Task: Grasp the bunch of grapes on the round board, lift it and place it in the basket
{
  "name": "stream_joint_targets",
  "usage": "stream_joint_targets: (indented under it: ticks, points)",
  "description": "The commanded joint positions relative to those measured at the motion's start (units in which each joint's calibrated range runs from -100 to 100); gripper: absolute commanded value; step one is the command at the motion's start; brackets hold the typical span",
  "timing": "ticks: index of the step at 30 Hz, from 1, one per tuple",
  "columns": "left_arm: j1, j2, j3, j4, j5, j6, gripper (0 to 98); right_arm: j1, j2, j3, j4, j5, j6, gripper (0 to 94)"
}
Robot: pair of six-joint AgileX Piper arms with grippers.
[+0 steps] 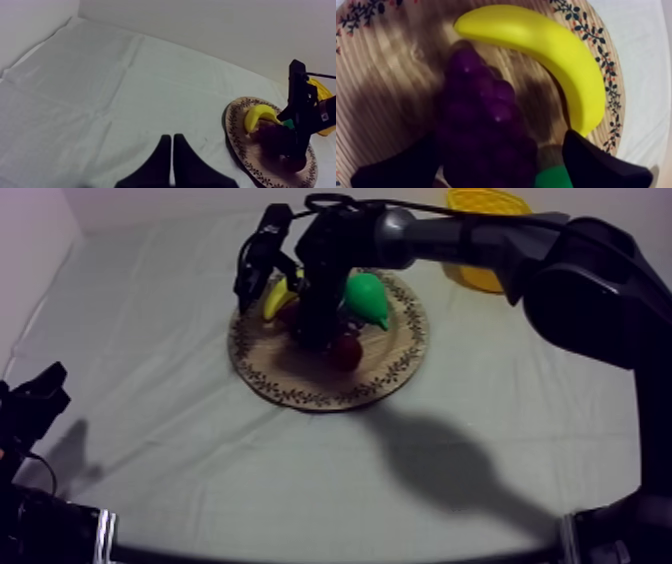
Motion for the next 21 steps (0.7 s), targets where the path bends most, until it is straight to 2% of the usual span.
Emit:
stream_joint_targets:
  ticks: [1,7,17,21]
  points:
    - [0.01,0.00,0.02,0.00,0.05,0.01,0.0,0.01,0.24,0.03,0.16,0.03,0.15,82.0]
    - [0.01,0.00,0.02,0.00,0.05,0.01,0.0,-0.18,0.02,0.39,-0.06,0.28,0.18,74.6]
    - [0.01,0.00,0.02,0.00,0.05,0.01,0.0,-0.33,-1.06,3.23,-0.37,-1.25,0.58,48.1]
    - [0.01,0.00,0.02,0.00,0.05,0.01,0.0,-0.19,-1.24,3.52,-0.52,-1.52,0.83,41.9]
